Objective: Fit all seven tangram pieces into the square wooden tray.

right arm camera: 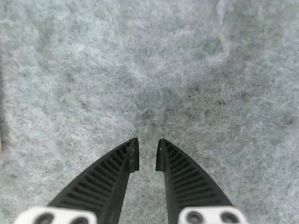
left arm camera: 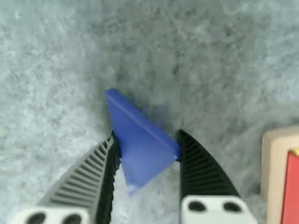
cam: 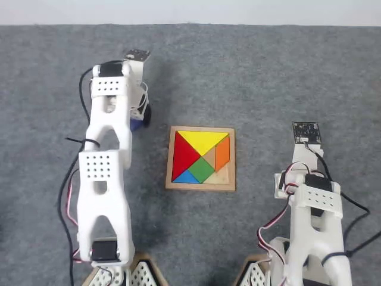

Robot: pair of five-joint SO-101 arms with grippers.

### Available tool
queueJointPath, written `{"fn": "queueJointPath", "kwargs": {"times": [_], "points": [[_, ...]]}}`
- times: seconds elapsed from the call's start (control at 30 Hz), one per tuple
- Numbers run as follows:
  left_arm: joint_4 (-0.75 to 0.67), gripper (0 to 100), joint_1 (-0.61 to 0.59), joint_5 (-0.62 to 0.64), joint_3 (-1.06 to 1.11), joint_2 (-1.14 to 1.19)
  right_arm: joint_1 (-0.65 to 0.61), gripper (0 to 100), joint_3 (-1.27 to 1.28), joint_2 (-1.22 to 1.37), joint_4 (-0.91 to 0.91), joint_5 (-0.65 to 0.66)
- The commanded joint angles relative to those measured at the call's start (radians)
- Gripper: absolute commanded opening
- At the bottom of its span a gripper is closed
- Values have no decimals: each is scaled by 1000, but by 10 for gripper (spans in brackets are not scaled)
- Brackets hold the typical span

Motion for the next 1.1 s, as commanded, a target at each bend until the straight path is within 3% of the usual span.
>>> {"fn": "queueJointPath", "kwargs": {"times": [0.0,0.23,0.4,0.57,0.73,0.93,1.07], "points": [[41,13,-3,-61,116,-130,13,87,-5,-33,-16,6],[43,13,3,-71,200,-204,13,87,-5,-30,-16,6],[43,13,61,-32,383,-436,13,87,-5,-31,-16,6],[32,13,190,-32,696,-753,13,87,-5,-33,-16,6],[-80,13,367,-12,984,-990,19,87,-5,-33,-12,6],[-242,13,612,66,1148,-1017,19,87,-2,-25,-7,6],[-339,13,690,107,1165,-985,21,87,-2,-30,-7,5]]}}
